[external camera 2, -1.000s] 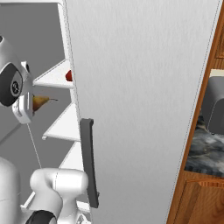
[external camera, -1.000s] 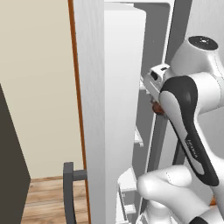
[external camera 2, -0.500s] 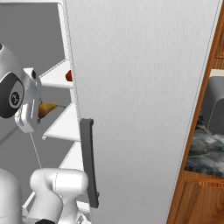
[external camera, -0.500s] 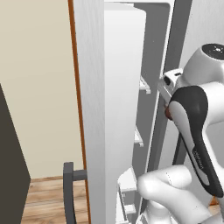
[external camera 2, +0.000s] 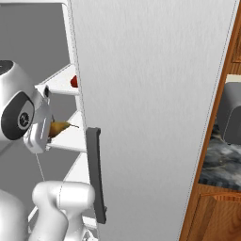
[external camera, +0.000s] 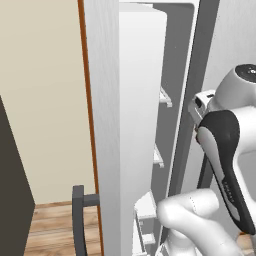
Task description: Take the pear, bell pepper, and mushroom from the freezer and place them in the bowl on the counter.
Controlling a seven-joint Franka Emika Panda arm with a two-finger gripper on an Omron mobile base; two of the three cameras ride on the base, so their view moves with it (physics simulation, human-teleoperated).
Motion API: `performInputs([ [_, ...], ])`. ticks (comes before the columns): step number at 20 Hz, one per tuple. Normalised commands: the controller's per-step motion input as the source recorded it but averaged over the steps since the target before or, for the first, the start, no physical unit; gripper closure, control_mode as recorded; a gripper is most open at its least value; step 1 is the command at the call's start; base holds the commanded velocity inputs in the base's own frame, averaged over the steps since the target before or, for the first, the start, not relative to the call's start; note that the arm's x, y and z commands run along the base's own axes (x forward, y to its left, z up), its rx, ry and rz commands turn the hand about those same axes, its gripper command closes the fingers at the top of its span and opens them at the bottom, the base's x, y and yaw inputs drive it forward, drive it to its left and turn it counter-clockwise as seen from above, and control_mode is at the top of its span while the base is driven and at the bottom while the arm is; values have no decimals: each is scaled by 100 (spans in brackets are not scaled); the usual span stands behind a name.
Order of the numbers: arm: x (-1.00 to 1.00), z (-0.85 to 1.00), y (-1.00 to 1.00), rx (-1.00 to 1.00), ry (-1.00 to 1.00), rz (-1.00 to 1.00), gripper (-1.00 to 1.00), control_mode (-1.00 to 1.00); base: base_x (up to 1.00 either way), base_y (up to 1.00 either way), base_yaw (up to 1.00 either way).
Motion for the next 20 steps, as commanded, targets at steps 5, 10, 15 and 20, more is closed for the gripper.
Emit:
performInputs([
  [5,-2,-22,-30,6,1,0,100,-100,0,0,0],
  [10,-8,-1,-7,1,0,0,100,100,-49,-47,-7],
  [15,0,0,0,0,0,0,100,100,-30,-96,-16],
  [20,0,0,0,0,0,0,100,100,1,-100,-10],
])
